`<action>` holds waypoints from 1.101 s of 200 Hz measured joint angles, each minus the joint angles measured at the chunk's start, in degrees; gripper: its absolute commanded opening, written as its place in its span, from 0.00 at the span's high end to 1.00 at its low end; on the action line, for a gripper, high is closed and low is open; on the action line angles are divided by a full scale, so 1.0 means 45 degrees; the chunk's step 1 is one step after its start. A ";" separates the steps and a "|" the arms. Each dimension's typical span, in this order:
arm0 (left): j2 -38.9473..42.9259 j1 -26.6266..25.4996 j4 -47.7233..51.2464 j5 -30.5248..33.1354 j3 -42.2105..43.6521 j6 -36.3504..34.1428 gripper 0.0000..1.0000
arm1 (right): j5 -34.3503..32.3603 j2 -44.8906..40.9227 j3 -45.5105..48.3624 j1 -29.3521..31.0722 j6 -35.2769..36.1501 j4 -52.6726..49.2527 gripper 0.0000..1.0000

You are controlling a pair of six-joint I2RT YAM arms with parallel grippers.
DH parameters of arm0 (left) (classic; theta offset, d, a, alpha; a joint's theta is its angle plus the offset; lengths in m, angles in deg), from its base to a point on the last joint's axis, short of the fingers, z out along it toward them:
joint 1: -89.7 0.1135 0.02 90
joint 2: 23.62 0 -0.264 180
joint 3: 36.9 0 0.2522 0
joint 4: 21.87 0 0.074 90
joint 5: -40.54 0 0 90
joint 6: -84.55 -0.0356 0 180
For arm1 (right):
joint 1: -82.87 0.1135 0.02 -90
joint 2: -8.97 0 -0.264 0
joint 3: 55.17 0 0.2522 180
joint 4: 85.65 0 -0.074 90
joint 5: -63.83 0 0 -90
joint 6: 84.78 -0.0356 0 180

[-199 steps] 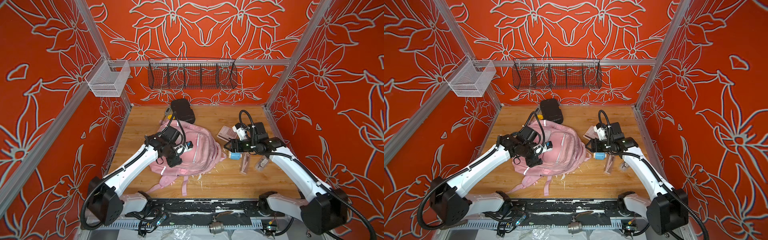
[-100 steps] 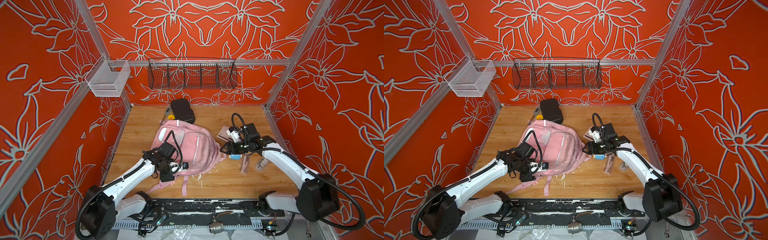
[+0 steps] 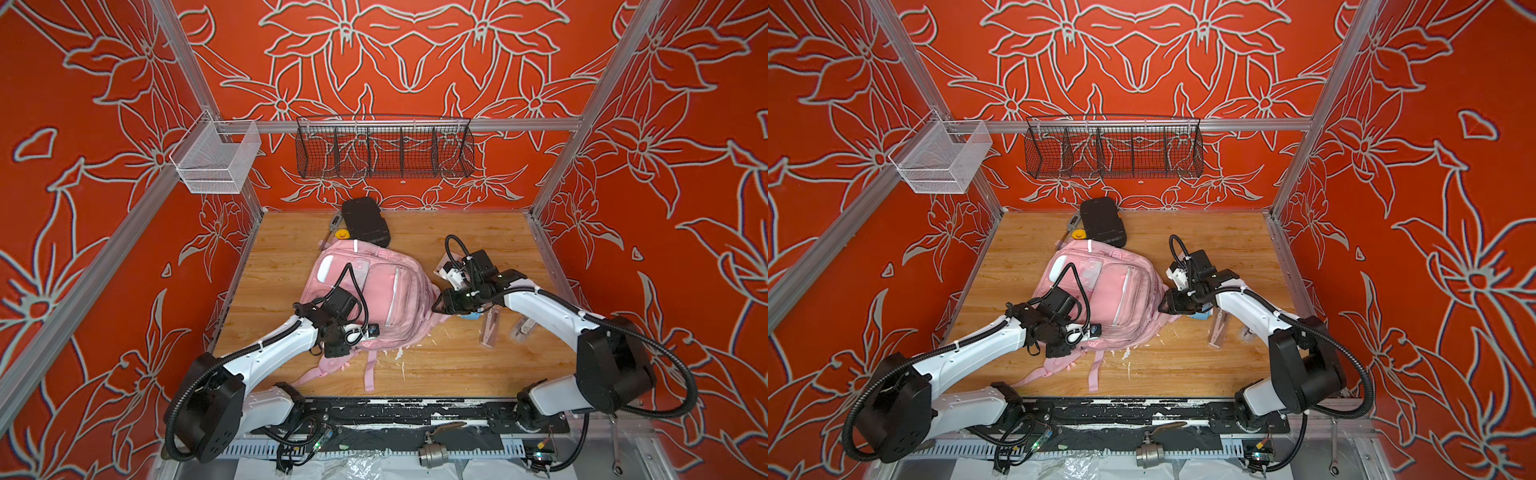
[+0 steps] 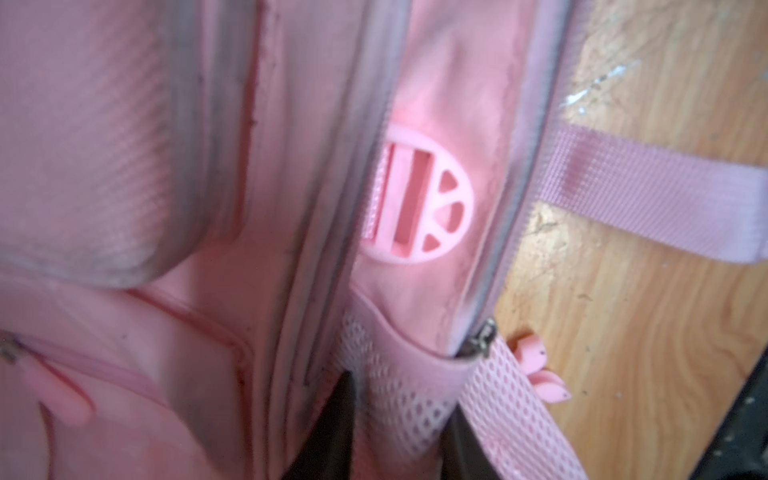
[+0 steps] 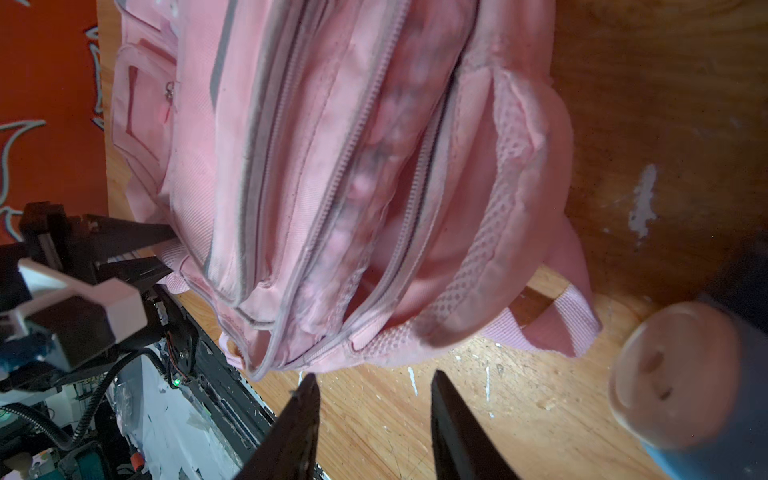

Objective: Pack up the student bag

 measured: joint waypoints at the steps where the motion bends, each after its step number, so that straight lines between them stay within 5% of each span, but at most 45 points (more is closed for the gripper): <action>1: 0.0005 -0.0005 0.0000 0.0000 -0.0005 0.0087 1.00 | 0.0005 0.0044 -0.0015 0.0000 0.0005 0.0024 0.57; 156: 0.0316 -0.0087 0.2118 -0.1690 -0.3138 0.6426 1.00 | 0.0855 0.3497 -0.6139 0.0379 0.1894 0.1064 0.56; 182: 0.0000 -0.0097 0.2249 -0.2273 -0.3473 0.7276 1.00 | 0.0593 0.2268 -0.5139 0.0384 0.2783 0.1690 0.62; 220: -0.0889 -0.0097 0.2482 -0.3342 -0.4391 0.8320 1.00 | -0.0180 -0.2297 -0.0549 0.1064 0.4328 0.3696 0.67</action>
